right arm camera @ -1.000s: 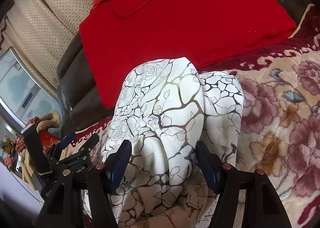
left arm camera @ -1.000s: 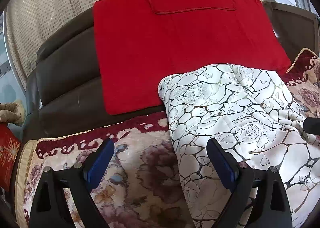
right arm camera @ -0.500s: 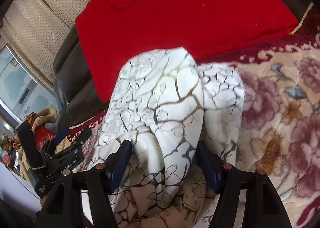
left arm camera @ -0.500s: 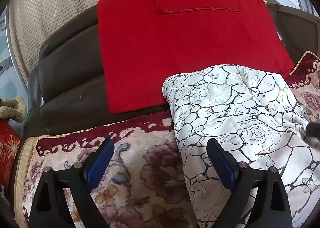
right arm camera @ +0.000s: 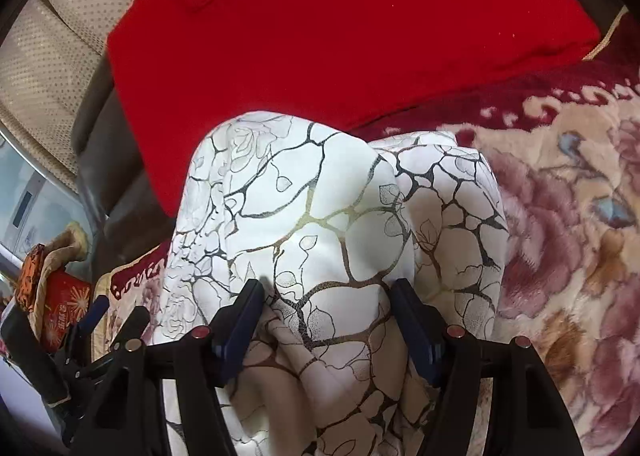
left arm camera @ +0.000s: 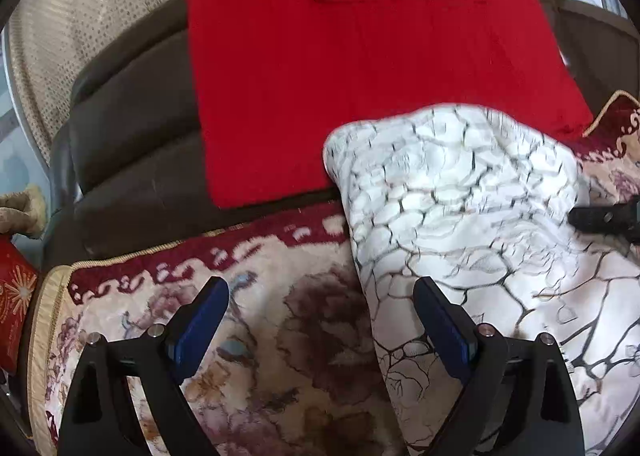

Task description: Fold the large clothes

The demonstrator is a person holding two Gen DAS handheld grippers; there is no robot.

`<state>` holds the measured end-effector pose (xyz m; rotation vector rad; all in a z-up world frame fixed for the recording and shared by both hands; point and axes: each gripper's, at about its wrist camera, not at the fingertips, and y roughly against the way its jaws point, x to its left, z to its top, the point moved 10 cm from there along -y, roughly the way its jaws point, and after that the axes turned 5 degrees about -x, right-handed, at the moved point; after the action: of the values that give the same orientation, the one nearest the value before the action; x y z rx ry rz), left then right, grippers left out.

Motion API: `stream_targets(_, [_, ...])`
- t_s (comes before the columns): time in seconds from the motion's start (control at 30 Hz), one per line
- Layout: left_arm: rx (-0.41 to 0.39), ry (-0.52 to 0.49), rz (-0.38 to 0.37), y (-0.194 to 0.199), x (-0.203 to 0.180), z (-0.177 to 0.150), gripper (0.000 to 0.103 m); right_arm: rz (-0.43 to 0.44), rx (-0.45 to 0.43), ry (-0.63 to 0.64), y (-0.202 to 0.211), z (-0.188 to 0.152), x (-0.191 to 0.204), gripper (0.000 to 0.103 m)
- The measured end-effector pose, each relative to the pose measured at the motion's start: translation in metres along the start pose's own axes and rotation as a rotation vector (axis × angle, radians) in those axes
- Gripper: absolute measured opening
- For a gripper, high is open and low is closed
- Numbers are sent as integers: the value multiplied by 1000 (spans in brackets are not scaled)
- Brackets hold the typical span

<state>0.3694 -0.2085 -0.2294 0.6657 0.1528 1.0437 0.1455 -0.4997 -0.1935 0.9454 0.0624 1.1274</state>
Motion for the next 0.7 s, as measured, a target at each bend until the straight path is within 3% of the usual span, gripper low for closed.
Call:
stream_targets(0.2, [16,85,-53,3,10,-2,93,15,-15,-5,33,-2,-5,70])
stream_targets(0.33, [77,145,-151,-3,12,-12,94,11,-40,-12,65,-7,-17,70])
stream_targets(0.47, [146,241,-260,-11,13,-23,94,74,-30,-43,90,-22,-28,75])
stream_targets(0.53, [174,299,-324,-15,10,-28,94,118,-12,-60,90,-26,-25,83])
stream_targets(0.7, [201,397,-428,-20,4,-38,94,214,48,-118,63,-28,-12,82])
